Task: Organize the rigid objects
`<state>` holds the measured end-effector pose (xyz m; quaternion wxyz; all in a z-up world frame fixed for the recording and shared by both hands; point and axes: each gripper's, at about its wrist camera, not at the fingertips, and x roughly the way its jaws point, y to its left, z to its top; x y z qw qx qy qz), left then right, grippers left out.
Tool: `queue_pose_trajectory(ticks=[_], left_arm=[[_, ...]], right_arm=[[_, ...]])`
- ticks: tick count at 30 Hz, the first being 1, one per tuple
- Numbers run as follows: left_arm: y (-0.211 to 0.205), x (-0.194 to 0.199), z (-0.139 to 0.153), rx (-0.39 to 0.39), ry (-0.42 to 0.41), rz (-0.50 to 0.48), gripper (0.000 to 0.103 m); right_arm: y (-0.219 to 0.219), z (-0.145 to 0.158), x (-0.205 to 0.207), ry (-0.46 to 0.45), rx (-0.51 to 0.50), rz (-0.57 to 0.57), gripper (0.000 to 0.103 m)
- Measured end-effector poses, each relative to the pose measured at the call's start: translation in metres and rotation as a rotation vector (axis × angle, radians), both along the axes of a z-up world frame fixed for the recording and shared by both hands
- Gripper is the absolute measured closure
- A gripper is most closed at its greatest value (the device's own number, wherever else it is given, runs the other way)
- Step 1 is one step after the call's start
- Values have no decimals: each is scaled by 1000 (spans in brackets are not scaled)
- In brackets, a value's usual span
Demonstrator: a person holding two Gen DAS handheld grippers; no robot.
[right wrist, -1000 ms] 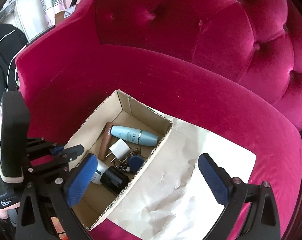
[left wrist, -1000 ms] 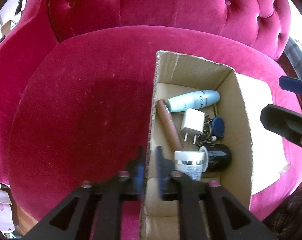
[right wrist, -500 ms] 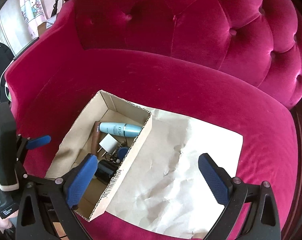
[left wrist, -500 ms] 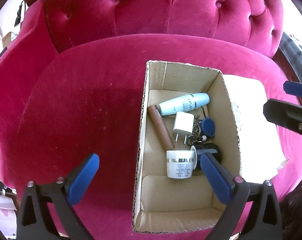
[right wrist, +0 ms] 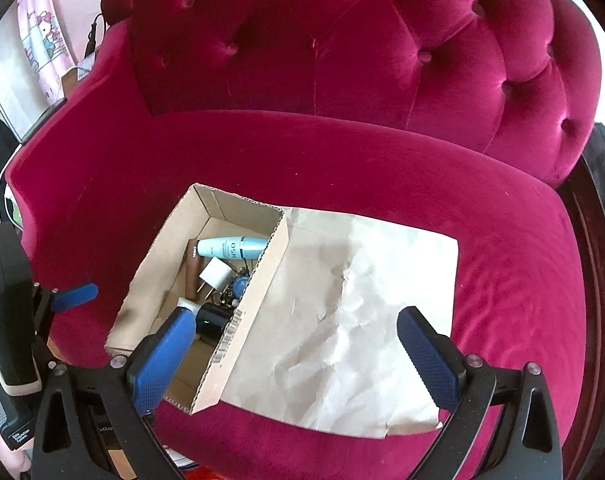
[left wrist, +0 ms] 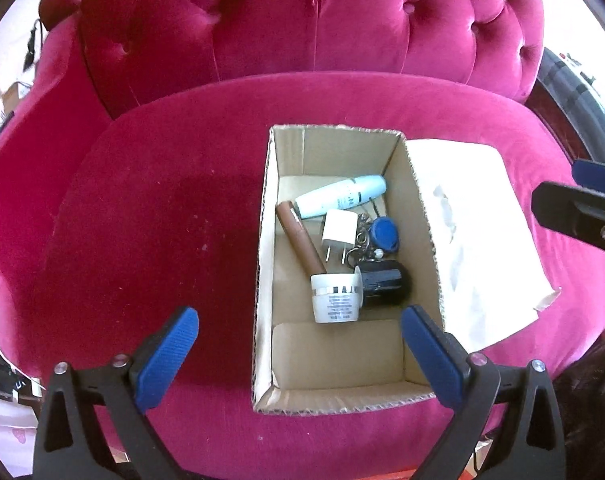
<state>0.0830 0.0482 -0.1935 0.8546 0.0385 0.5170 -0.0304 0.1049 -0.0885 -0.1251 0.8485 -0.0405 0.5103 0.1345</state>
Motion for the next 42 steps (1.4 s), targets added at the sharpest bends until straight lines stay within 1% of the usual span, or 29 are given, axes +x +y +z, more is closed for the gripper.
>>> queue_pose_trajectory(ticks=[2, 4, 7, 11, 20, 33, 42], left_arm=[[-4, -9, 5, 8, -17, -1, 0], [-5, -15, 10, 6, -17, -5, 0], [-3, -18, 20, 3, -24, -9, 0], [-12, -26, 37, 22, -72, -39, 0], [-28, -38, 63, 37, -120, -58, 0], [-40, -63, 90, 25, -155, -59, 0], [-41, -76, 101, 29, -171, -47, 0]], right_arm=[[-3, 5, -7, -2, 5, -17, 0], [-4, 10, -13, -7, 9, -29, 0], [-8, 17, -24, -11, 15, -47, 0], [-13, 26, -40, -16, 27, -64, 0], [-28, 48, -68, -41, 46, -100, 0], [-35, 69, -98, -63, 67, -113, 0], [-34, 78, -107, -56, 46, -108, 0]])
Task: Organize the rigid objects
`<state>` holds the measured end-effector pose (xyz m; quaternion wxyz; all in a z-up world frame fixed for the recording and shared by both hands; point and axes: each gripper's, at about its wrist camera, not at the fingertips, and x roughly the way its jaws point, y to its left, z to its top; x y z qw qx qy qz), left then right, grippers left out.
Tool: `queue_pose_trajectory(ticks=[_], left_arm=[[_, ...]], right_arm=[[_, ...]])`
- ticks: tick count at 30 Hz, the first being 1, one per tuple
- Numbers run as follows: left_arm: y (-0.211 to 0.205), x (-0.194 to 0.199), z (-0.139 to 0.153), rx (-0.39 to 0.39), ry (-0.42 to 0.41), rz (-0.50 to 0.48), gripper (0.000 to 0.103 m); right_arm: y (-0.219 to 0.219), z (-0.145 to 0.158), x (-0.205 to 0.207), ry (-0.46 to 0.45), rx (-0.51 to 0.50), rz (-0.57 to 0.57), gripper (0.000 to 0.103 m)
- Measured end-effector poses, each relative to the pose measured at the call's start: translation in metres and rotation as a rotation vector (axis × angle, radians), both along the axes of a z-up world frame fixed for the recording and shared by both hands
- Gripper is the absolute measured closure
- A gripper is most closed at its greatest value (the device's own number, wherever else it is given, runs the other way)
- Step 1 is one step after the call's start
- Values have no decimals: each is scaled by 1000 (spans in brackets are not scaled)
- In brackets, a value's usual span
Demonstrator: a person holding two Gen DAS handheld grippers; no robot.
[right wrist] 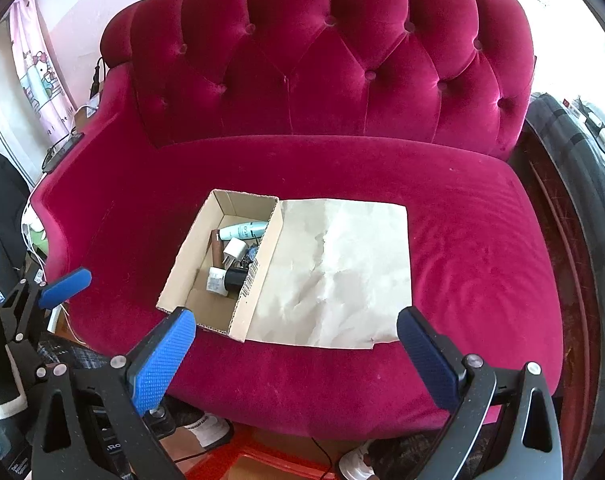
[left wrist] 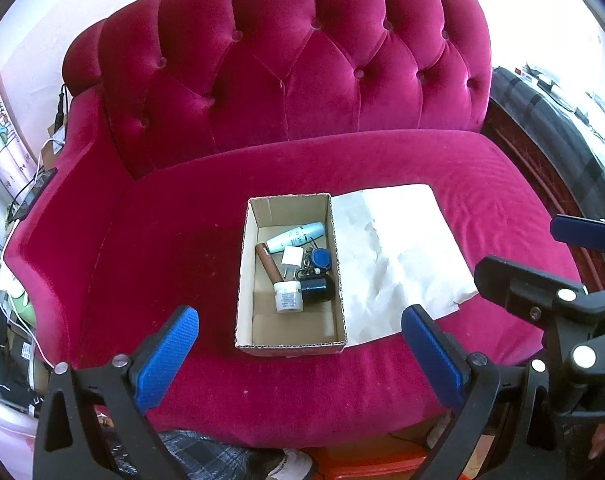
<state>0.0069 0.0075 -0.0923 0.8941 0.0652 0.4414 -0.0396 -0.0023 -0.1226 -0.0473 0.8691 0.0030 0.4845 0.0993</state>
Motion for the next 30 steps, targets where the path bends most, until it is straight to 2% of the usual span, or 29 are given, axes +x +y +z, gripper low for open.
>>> queue_pose_trajectory(ticks=[30], left_arm=[[-4, -8, 18, -24, -18, 2, 0]], right_arm=[[4, 9, -8, 6, -40, 10, 0]])
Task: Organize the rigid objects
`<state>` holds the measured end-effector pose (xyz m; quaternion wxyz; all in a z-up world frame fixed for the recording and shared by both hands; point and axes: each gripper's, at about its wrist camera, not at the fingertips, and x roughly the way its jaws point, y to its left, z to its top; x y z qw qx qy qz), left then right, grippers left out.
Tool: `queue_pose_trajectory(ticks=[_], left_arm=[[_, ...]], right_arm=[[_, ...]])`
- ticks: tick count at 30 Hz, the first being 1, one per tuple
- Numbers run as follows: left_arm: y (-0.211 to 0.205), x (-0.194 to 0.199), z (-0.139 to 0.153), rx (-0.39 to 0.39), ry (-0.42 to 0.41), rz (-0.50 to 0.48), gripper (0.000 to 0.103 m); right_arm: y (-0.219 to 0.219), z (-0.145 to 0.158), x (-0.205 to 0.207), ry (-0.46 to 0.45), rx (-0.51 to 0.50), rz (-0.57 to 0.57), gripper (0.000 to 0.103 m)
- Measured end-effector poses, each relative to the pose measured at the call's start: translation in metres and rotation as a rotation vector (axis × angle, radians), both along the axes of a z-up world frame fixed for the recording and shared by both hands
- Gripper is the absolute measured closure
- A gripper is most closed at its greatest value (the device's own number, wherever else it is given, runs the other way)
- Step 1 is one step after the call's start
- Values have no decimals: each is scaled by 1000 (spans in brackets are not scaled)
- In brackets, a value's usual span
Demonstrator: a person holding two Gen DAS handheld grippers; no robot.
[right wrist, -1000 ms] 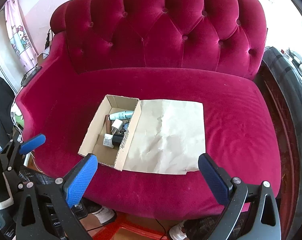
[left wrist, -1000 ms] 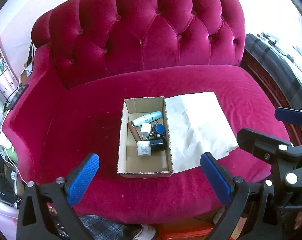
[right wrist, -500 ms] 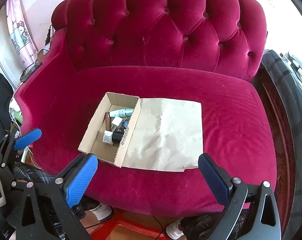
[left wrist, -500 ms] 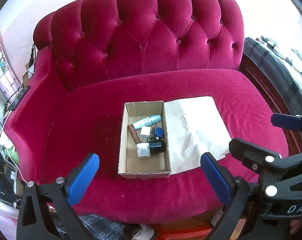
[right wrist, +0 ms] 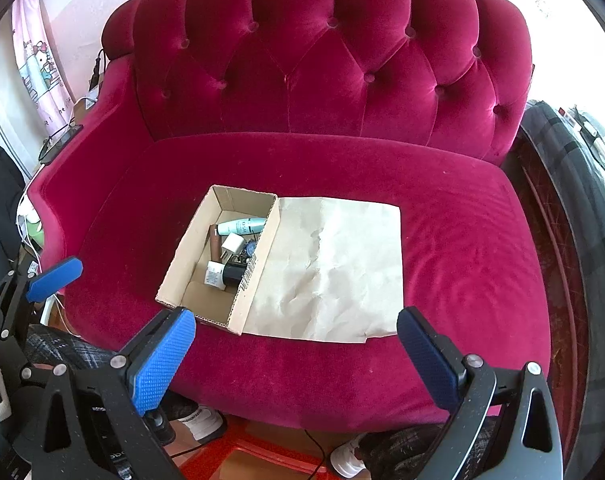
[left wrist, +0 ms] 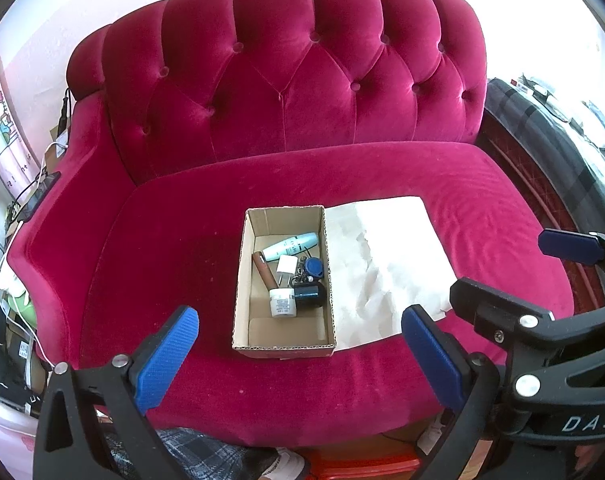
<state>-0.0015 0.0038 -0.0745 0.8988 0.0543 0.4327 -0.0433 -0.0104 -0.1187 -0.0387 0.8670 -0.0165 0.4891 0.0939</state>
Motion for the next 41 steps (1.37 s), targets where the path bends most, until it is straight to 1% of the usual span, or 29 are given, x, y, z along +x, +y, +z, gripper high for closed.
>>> queue_pose_trajectory(ticks=[25, 41], left_arm=[[-1, 0, 0, 0, 1, 1, 0], [-1, 1, -4, -17, 4, 7, 0]], right_arm=[[0, 2, -1, -4, -9, -7, 0], [4, 1, 0, -5, -15, -20, 0]])
